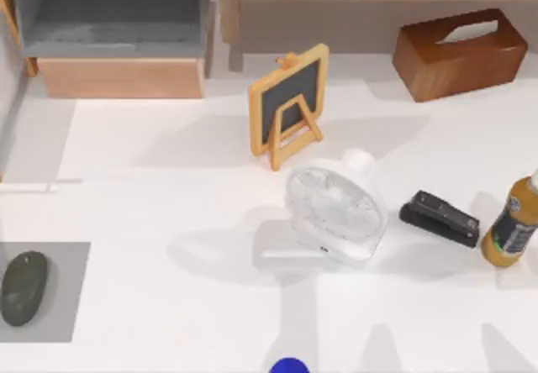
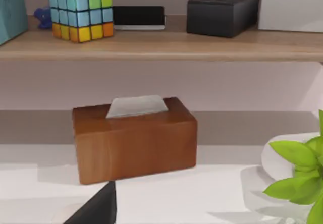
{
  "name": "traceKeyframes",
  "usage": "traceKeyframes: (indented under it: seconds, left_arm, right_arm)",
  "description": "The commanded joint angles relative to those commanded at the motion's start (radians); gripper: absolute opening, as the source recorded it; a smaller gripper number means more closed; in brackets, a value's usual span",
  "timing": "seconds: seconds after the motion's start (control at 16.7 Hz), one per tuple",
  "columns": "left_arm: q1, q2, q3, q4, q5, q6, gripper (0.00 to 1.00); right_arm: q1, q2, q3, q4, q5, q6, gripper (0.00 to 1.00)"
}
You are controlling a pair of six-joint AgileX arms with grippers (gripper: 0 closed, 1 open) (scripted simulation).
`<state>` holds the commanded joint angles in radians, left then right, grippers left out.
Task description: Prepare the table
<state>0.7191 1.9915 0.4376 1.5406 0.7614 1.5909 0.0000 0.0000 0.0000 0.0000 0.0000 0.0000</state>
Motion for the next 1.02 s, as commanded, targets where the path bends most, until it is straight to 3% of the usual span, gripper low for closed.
traceKeyframes:
  seconds: [0.9, 1.02]
  left_arm:
    - [-0.060, 0.031, 0.078, -0.046, -0.060, -0.001, 1.00]
    - [-0.060, 0.031, 0.078, -0.046, -0.060, -0.001, 0.85]
  right_arm:
    - [0.000, 0.000, 0.000, 0.000, 0.000, 0.000, 1.00]
    - [0.000, 0.000, 0.000, 0.000, 0.000, 0.000, 1.00]
